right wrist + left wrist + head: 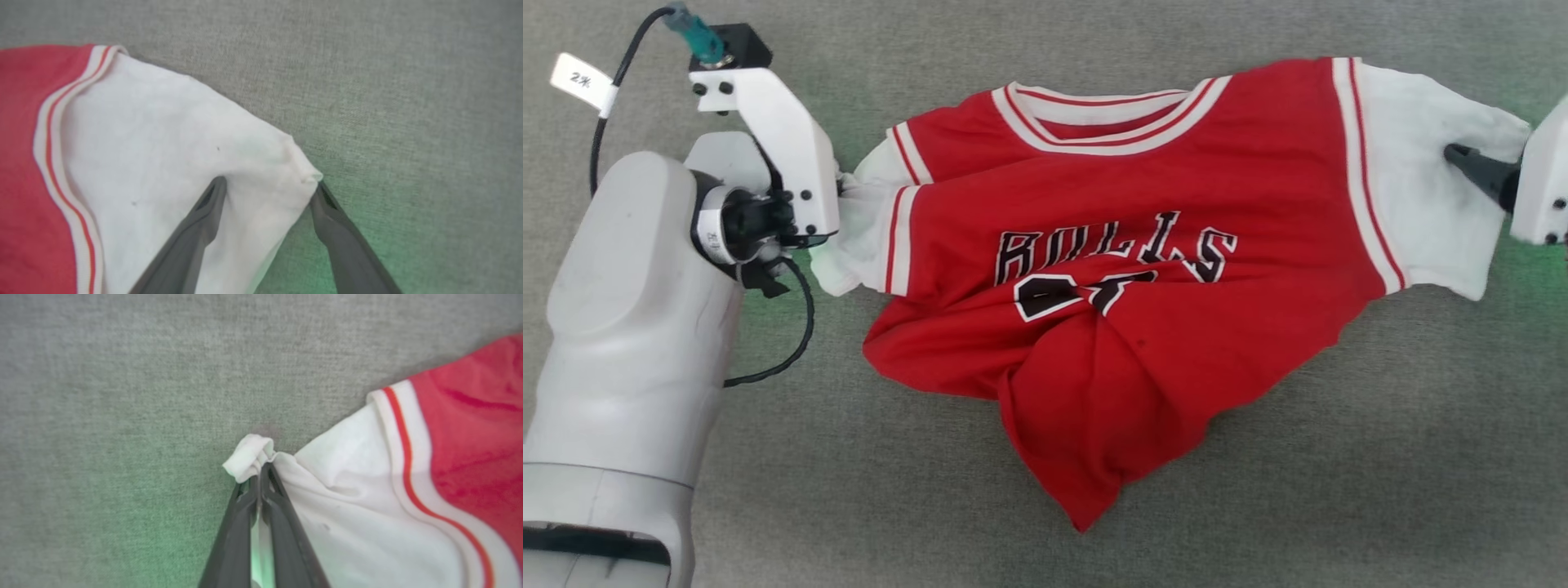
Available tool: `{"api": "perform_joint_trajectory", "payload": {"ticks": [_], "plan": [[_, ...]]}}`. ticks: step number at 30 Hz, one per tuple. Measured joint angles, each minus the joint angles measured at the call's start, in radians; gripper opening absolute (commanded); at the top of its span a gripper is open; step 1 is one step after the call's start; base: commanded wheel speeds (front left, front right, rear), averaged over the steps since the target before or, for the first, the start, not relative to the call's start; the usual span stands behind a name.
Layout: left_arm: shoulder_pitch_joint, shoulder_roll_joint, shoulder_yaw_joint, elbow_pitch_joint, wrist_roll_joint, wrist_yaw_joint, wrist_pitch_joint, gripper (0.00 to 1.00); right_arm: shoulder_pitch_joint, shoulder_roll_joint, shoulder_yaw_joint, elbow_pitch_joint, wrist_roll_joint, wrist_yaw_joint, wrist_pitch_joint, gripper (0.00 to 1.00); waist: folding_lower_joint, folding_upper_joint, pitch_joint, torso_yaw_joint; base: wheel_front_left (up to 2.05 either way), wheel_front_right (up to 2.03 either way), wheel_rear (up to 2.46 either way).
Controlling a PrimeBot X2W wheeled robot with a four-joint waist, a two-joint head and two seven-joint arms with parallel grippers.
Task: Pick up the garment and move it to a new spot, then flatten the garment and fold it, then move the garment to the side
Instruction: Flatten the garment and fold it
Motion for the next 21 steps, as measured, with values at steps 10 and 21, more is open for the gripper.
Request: {"api": "perform_joint_trajectory", "payload": {"ticks": [10,21], "plan": [[-0.025,-0.034,-0.007,0.054,-0.006,-0.017,-0.085,0.00,-0.099,-0.055,0.154,0.084,0.136,-0.004,0.187,0.00,0.0000,0.0000,0.004,0.031,0.00,0.00,0.00],[-0.079,0.016,0.004,0.008,-0.002,-0.039,-0.144,0.00,-0.094,-0.101,0.166,-0.005,0.213,0.000,0.057,0.00,0.0000,-0.0001,-0.089,0.012,0.00,0.00,0.00]]}}
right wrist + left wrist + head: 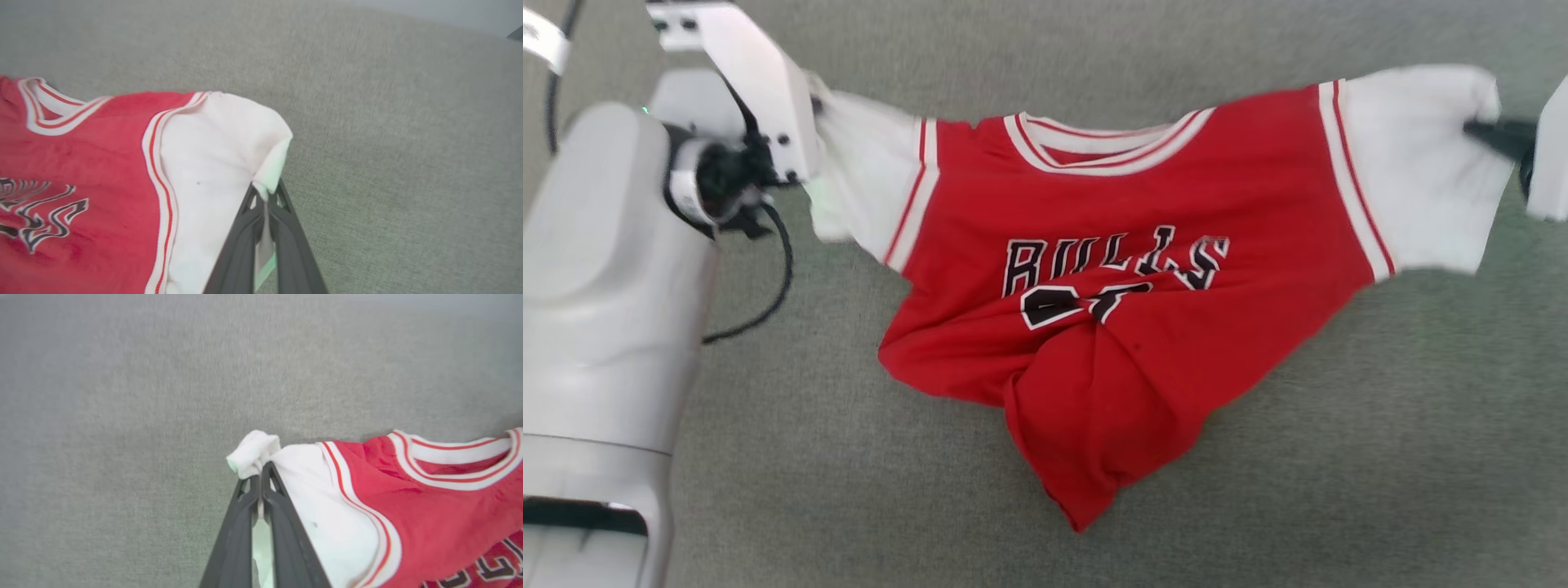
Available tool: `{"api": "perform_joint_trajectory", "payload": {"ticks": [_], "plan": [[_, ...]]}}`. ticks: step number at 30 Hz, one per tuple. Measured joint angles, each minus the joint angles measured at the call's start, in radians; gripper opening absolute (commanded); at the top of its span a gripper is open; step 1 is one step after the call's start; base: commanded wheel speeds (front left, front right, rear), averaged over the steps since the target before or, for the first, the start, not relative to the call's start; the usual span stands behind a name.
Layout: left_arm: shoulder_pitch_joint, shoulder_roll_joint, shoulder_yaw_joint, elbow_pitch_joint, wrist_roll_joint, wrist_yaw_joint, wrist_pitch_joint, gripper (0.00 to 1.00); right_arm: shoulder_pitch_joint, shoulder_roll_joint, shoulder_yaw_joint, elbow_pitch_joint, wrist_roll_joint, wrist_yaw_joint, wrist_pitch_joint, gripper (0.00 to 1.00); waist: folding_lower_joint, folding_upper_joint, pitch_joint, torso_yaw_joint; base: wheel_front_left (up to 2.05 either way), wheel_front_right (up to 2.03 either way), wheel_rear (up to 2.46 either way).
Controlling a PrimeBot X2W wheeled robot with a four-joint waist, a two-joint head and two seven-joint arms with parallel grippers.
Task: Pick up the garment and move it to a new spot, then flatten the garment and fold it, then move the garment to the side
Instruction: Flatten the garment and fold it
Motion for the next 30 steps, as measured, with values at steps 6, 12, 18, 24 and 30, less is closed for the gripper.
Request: {"api": "perform_joint_trajectory", "payload": {"ticks": [6,12,18,24,30], "plan": [[-0.048,0.048,0.002,-0.080,0.011,-0.018,-0.006,0.00,-0.048,-0.010,-0.016,-0.056,0.000,0.000,-0.070,0.00,0.0000,0.0001,-0.094,-0.023,0.00,0.00,0.00],[-0.108,0.081,0.019,-0.137,0.005,-0.040,-0.023,0.00,-0.117,0.015,-0.033,-0.094,-0.028,0.000,-0.132,0.00,0.0000,0.0000,-0.190,-0.047,0.00,0.00,0.00],[-0.146,0.099,0.038,-0.156,-0.012,-0.051,-0.036,0.00,-0.178,0.065,-0.053,-0.115,-0.029,0.000,-0.151,0.00,0.0000,0.0001,-0.272,-0.071,0.00,0.00,0.00],[-0.187,0.104,0.044,-0.167,-0.021,-0.057,-0.030,0.00,-0.223,0.090,-0.064,-0.123,-0.031,0.000,-0.125,0.00,0.0000,0.0000,-0.323,-0.087,0.00,0.00,0.00],[-0.230,0.108,0.045,-0.173,-0.021,-0.053,-0.027,0.00,-0.263,0.110,-0.087,-0.105,-0.076,0.000,-0.120,0.00,0.0000,0.0000,-0.327,-0.091,0.00,0.00,0.00]]}}
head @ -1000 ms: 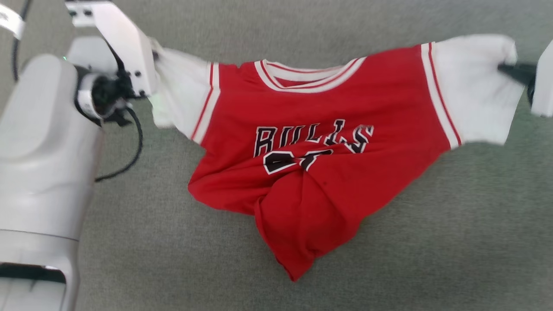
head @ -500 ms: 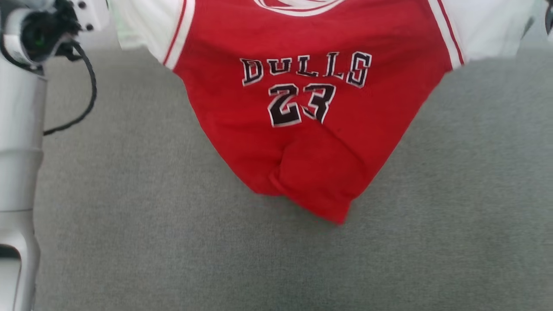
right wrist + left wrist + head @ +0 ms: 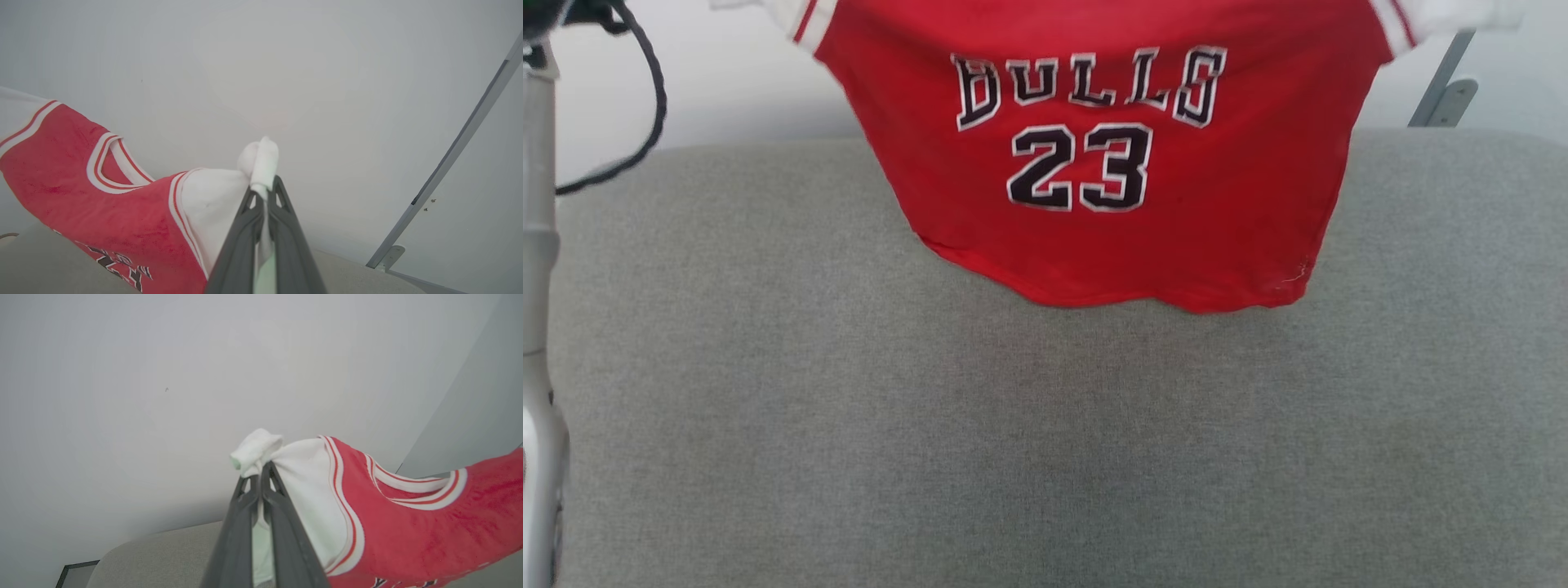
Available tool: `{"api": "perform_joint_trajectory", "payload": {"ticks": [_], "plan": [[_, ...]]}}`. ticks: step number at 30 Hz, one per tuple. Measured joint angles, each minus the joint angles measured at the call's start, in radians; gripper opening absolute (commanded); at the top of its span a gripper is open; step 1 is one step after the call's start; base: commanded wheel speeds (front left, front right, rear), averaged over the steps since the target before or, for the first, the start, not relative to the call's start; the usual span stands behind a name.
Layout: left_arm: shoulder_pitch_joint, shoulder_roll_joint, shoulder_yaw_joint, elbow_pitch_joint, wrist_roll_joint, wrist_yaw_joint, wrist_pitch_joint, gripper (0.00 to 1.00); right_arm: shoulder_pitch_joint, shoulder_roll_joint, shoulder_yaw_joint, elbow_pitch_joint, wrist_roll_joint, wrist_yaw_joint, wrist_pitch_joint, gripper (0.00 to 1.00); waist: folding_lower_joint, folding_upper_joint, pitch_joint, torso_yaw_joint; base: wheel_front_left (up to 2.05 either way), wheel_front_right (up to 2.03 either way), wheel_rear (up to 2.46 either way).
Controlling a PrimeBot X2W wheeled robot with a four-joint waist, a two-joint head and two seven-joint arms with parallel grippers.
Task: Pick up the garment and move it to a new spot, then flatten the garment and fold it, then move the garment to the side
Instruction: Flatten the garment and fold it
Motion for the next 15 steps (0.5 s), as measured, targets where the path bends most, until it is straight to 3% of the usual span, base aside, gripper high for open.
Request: {"api": "perform_joint_trajectory", "payload": {"ticks": [6,15], "plan": [[-0.055,-0.014,-0.008,0.008,0.025,0.004,-0.084,0.00,-0.079,0.026,-0.004,0.095,-0.129,0.000,-0.132,0.00,0.0000,0.0000,0.050,0.002,0.00,0.00,0.00],[-0.244,-0.070,-0.048,0.118,0.160,-0.003,-0.463,0.00,-0.282,0.081,0.032,0.328,-0.386,0.000,-0.527,0.00,0.0000,0.0000,0.196,0.008,0.00,0.00,0.00]]}}
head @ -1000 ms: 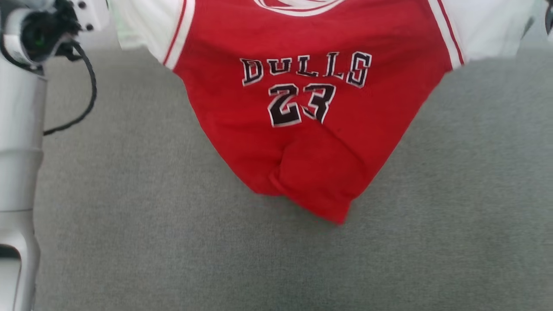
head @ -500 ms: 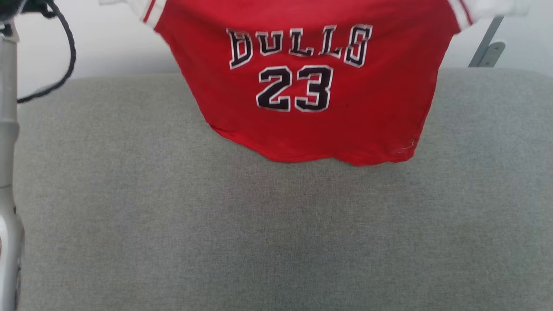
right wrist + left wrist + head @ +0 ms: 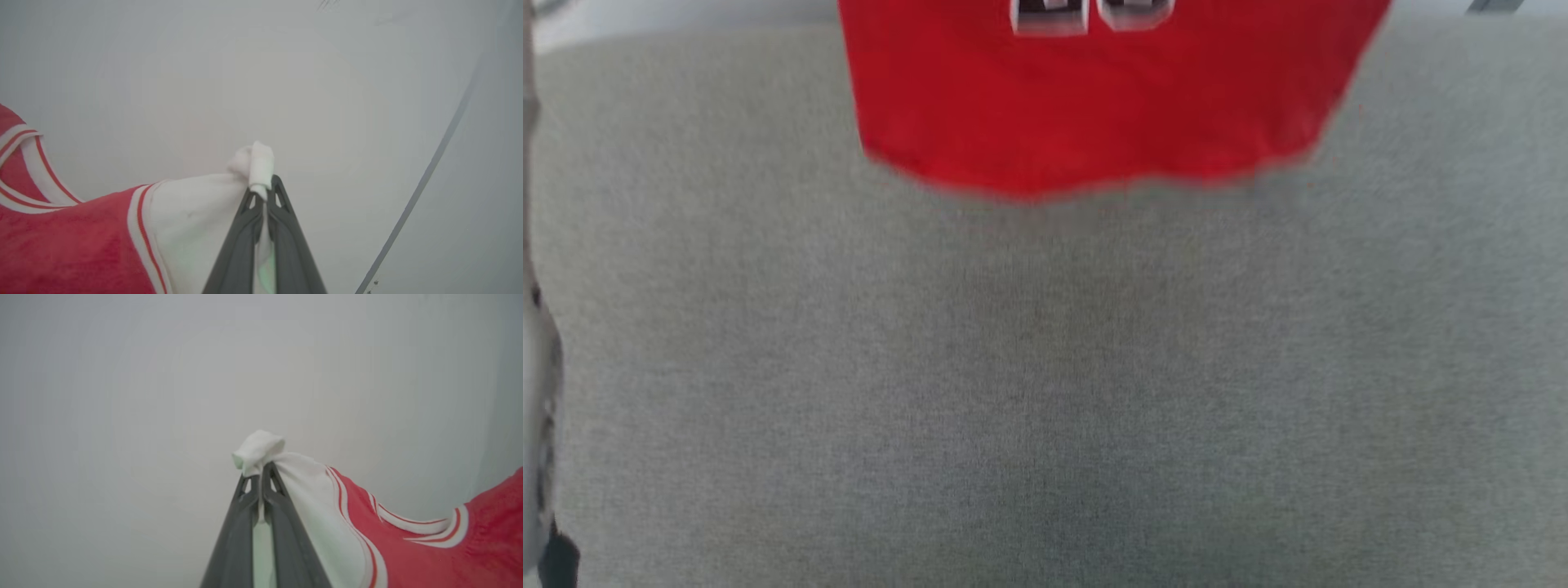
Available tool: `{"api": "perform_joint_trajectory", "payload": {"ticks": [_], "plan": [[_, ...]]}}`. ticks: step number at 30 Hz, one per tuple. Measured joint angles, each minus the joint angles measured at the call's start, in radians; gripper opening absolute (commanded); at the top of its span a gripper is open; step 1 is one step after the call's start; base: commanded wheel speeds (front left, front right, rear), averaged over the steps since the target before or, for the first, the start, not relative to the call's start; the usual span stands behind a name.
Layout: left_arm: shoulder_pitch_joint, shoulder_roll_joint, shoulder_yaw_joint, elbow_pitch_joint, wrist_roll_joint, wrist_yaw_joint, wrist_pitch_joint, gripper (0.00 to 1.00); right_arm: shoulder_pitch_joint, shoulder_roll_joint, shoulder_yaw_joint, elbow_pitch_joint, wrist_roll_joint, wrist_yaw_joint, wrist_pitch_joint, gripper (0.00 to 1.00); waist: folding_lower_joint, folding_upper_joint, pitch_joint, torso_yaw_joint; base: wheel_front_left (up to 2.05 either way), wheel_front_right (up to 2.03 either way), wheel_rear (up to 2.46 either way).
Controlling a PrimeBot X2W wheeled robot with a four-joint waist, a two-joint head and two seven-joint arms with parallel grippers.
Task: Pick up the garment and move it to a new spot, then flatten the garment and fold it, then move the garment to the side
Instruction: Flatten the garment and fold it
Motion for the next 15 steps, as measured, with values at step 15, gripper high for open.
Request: {"api": "perform_joint_trajectory", "payload": {"ticks": [15], "plan": [[-0.105,-0.056,-0.080,0.288,0.094,-0.044,-0.488,0.00,-0.132,0.053,0.060,0.310,-0.216,0.000,-0.367,0.00,0.0000,0.0000,0.152,0.043,0.00,0.00,0.00]]}}
